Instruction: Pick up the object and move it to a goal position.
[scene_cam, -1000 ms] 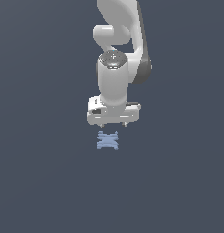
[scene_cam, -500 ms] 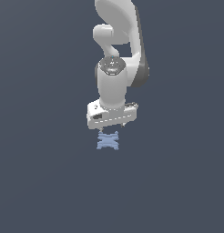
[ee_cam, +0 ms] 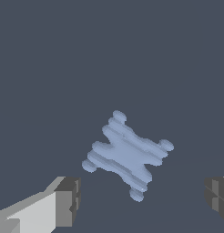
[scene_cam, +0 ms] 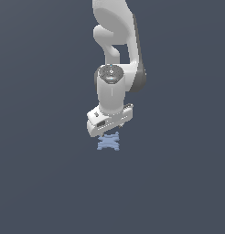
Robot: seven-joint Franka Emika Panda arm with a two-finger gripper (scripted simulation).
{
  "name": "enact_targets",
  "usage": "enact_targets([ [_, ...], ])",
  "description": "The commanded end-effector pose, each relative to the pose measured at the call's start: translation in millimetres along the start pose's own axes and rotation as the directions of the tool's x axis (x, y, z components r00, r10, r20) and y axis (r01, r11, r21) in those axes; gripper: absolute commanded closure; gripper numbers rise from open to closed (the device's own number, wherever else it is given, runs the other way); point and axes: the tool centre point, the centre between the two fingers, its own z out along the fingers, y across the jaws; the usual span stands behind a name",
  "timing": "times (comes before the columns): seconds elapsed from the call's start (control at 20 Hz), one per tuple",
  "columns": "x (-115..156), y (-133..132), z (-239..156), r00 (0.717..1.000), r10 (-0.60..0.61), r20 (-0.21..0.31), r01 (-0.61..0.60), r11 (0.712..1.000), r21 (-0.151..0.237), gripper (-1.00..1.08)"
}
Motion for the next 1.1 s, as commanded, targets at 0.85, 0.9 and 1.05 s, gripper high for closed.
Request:
enact_targets([
  [0.85,-9,6,43,0.856,-0.517,0.009,0.517,0.856,0.008,-0.92],
  [0.9,-10,6,45,0.841,-0.540,0.009,0.540,0.842,0.009,-0.92],
  [1.05,-11,7,52,0.794,-0.608,0.007,0.608,0.794,0.011,-0.92],
])
